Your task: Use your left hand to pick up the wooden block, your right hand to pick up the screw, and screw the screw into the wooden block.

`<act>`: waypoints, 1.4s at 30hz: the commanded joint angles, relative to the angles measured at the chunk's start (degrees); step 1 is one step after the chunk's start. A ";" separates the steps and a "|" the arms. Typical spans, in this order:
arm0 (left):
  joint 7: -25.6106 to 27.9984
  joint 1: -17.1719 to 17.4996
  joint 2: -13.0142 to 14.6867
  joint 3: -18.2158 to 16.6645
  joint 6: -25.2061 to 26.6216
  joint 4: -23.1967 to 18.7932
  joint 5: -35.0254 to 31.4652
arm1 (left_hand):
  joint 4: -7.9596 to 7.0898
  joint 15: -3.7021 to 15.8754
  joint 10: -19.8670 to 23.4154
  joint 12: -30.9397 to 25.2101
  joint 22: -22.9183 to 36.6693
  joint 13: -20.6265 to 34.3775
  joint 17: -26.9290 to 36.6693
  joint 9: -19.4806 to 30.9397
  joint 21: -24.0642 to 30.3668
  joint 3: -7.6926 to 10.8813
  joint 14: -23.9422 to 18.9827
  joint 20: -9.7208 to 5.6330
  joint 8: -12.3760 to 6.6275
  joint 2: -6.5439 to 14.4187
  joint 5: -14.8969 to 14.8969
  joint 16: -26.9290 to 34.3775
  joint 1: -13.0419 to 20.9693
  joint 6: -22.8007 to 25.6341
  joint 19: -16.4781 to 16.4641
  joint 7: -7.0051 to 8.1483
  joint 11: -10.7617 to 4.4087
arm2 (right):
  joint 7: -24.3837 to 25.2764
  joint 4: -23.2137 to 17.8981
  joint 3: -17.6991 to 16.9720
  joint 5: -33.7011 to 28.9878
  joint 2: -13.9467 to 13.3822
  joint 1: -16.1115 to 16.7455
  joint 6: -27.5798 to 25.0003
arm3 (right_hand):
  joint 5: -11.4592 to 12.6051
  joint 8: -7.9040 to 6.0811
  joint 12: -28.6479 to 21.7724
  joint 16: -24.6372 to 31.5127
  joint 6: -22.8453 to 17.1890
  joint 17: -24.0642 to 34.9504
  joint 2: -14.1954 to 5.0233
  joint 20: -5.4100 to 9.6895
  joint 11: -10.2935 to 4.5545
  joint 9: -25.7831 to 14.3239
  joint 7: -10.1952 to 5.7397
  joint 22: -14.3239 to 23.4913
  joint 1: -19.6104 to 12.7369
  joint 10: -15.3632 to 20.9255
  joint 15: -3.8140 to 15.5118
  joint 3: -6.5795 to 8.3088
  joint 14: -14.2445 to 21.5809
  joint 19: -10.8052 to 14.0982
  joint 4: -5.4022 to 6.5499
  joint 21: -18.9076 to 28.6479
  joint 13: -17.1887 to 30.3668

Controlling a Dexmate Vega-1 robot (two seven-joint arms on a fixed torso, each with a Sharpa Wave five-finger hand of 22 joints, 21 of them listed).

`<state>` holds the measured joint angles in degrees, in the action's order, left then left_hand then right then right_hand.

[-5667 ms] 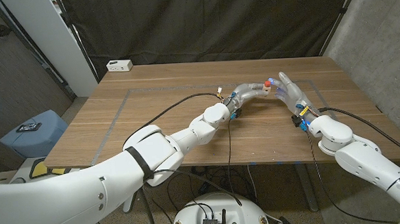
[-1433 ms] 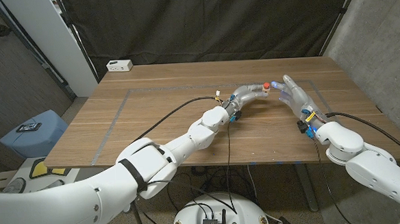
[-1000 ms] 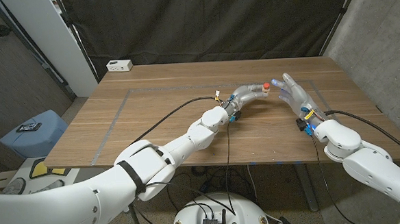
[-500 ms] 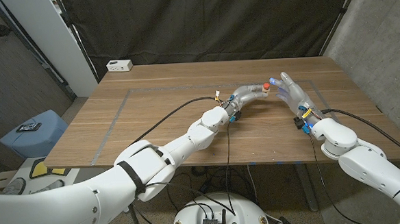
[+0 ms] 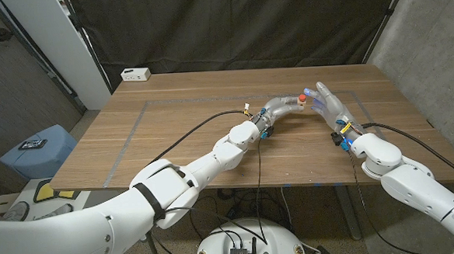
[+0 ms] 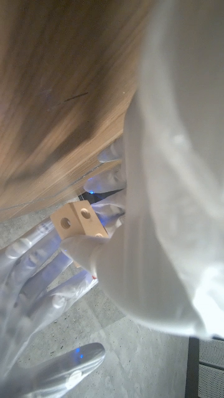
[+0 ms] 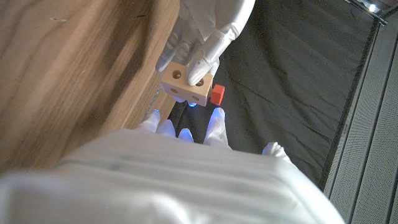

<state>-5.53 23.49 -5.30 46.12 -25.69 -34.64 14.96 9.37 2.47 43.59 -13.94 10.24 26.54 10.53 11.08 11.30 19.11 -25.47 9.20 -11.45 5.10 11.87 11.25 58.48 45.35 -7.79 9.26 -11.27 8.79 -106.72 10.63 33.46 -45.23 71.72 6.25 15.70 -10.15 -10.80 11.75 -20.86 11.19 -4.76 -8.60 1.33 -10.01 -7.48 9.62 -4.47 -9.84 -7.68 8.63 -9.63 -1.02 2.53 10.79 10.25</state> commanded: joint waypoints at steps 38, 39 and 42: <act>-1.71 -2.76 -2.68 -1.12 -2.31 7.43 1.52 | -1.28 2.76 1.44 0.00 0.30 0.58 0.20 0.10 0.49 -0.93 -0.47 0.35 0.10 0.61 -0.22 0.57 -1.46 -0.09 0.16 2.09 -1.10 | -0.09 1.98 2.74 1.16 0.99 -2.31 0.25 | 0.52 -0.86 -0.15 -0.12 -1.87 0.25 -0.21 0.28 -0.02 -0.20 -0.24 0.12 -0.34 -3.67 0.20 -0.03 -7.74 -0.17 0.36 0.04 0.14; -1.74 -2.73 -2.67 -1.16 -2.25 7.36 1.57 | -1.31 2.77 1.45 0.02 0.30 0.57 0.20 0.10 0.49 -0.93 -0.48 0.36 0.08 0.63 -0.23 0.57 -1.54 -0.04 0.16 2.08 -1.11 | -0.07 1.97 2.75 1.15 0.97 -2.31 0.22 | 0.52 -0.86 -0.15 -0.12 -1.89 0.26 -0.21 0.29 -0.03 -0.20 -0.22 0.12 -0.33 -3.66 0.20 -0.03 -7.74 -0.15 0.37 0.05 0.14; -1.76 -2.65 -2.63 -1.22 -2.10 7.21 1.66 | -1.23 2.77 1.49 0.04 0.30 0.56 0.14 0.10 0.49 -0.90 -0.54 0.38 0.09 0.57 -0.23 0.56 -1.51 -0.05 0.17 2.04 -1.12 | 0.03 1.95 2.77 1.17 0.98 -2.25 0.21 | 0.53 -0.89 -0.16 -0.11 -2.02 0.26 -0.22 0.30 -0.04 -0.20 -0.15 0.12 -0.32 -3.64 0.18 -0.03 -7.73 -0.14 0.39 0.05 0.14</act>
<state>-7.11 20.72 -7.95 45.12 -28.11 -27.24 16.34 8.26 2.47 43.57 -13.38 10.24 26.54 10.53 11.06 11.30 18.02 -25.47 9.20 -11.16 5.60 11.47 11.47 57.69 45.15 -7.79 10.91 -11.48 8.60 -104.66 13.13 34.52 -44.29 69.52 6.69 15.92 -10.82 -10.81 11.75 -22.22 11.34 -4.77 -8.60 1.33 -9.97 -7.79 9.62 -4.47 -9.84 -7.68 8.63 -9.63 -1.02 2.53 10.80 10.25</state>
